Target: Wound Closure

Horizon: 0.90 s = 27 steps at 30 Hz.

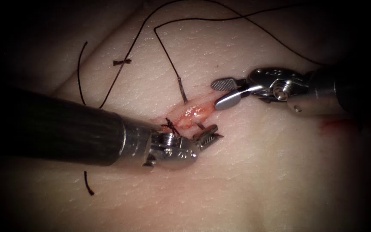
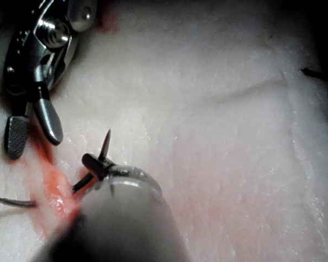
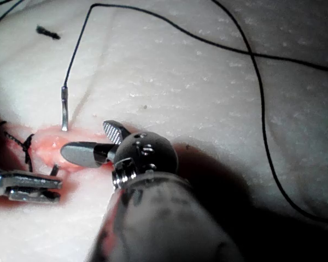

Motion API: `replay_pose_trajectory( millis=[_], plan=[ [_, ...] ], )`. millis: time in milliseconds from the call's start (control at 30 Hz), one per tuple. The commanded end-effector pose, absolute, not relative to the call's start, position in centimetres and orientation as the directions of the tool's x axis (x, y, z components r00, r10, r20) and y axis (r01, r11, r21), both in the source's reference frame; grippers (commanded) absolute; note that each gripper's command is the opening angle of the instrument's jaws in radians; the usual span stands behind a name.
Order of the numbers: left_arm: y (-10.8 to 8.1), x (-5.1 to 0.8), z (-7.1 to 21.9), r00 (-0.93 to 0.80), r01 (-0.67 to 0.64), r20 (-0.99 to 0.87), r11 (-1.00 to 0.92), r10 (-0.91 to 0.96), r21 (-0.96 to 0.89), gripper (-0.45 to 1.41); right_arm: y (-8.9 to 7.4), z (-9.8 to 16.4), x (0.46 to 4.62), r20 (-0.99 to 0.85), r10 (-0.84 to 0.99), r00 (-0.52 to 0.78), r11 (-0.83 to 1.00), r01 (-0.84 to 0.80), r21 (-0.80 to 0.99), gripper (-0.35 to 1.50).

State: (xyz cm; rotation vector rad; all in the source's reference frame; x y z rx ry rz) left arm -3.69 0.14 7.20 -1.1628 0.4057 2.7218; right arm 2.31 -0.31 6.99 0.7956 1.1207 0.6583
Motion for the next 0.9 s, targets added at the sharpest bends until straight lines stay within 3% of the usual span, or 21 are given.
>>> replay_pose_trajectory(
  millis=[33, 233, 267, 333, 433, 733, 800, 833, 900],
  plan=[
    [0.1, -3.72, 7.2, -0.668, -0.260, -0.742, -0.953, 0.061, 0.155, -0.45, -0.4, 7.0, 2.34, -0.518, 0.799, 0.305, 0.560, -0.065, 0.826, 0.81],
    [0.0, -3.72, 7.1, -0.508, -0.312, -0.826, -0.946, 0.246, -0.090, -0.45, -0.4, 7.0, 2.23, -0.520, 0.796, 0.310, 0.561, -0.056, 0.826, 0.75],
    [0.0, -3.75, 7.0, -0.411, -0.329, -0.840, -0.917, 0.354, -0.226, -0.45, -0.4, 7.0, 2.20, -0.519, 0.796, 0.312, 0.562, -0.059, 0.825, 0.73],
    [0.0, -3.76, 7.0, -0.380, -0.332, -0.842, -0.906, 0.383, -0.263, -0.45, -0.4, 7.0, 2.19, -0.518, 0.796, 0.312, 0.561, -0.062, 0.825, 0.73],
    [0.0, -3.80, 6.8, -0.268, -0.311, -0.830, -0.859, 0.490, -0.407, -0.45, -0.4, 7.0, 2.15, -0.552, 0.772, 0.315, 0.593, -0.043, 0.804, 0.61],
    [0.0, -3.81, 6.3, -0.104, -0.254, -0.763, -0.759, 0.637, -0.599, -0.45, -0.5, 6.9, 2.08, -0.629, 0.709, 0.319, 0.658, 0.021, 0.752, 0.54],
    [0.0, -3.82, 6.2, -0.096, -0.242, -0.749, -0.745, 0.656, -0.622, -0.45, -0.5, 6.9, 2.08, -0.630, 0.709, 0.318, 0.653, 0.040, 0.756, 0.48],
    [-0.1, -3.81, 6.1, -0.082, -0.230, -0.742, -0.737, 0.665, -0.636, -0.45, -0.6, 6.9, 2.07, -0.631, 0.709, 0.316, 0.653, 0.044, 0.756, 0.06],
    [0.0, -3.79, 6.0, -0.065, -0.222, -0.744, -0.736, 0.665, -0.639, -0.45, -0.6, 6.9, 2.06, -0.619, 0.720, 0.315, 0.640, 0.044, 0.767, -0.06]
  ],
)
